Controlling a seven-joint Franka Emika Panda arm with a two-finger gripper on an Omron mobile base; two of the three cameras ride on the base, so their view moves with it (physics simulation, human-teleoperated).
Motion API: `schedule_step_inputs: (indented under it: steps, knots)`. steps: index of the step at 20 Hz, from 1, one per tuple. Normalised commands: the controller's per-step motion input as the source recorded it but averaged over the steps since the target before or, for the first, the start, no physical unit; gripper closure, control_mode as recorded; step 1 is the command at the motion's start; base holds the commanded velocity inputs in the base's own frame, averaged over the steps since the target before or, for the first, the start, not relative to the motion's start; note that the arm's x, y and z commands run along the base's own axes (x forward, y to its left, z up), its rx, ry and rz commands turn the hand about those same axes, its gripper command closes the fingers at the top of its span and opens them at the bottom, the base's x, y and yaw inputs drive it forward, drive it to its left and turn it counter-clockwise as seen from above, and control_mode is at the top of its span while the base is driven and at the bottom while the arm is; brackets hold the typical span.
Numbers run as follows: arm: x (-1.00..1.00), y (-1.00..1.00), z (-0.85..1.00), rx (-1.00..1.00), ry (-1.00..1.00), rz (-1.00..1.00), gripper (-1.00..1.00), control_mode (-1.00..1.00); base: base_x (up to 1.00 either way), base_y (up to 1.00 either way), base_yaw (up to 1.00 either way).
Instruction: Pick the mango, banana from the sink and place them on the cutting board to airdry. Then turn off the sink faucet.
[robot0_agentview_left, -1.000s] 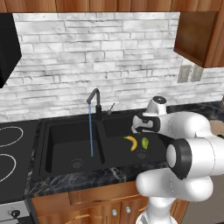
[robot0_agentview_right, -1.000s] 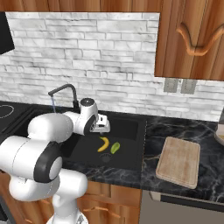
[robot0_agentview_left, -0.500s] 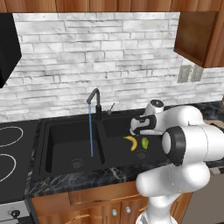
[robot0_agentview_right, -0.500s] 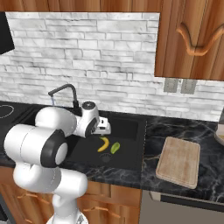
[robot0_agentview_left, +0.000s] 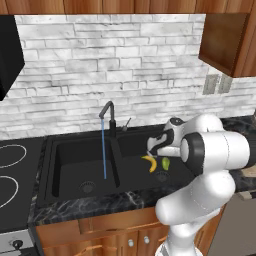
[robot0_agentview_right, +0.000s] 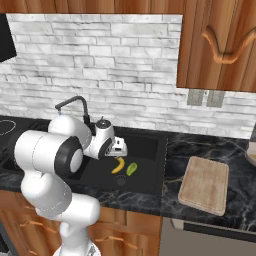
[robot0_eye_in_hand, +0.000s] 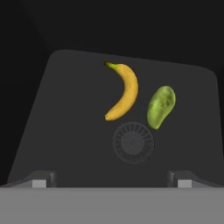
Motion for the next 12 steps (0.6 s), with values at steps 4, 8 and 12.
schedule_step_inputs:
  steps: [4, 8, 12]
  knots:
    - [0.1, 0.0, -0.2, 0.01, 0.01, 0.0, -1.0, -1.0, 0.0, 0.0, 0.0]
    - [0.1, 0.0, -0.2, 0.01, 0.0, 0.0, -1.0, -1.0, 0.0, 0.0, 0.0]
    - [0.09, 0.0, -0.25, 0.0, 0.0, 0.0, -1.0, -1.0, 0.0, 0.0, 0.0]
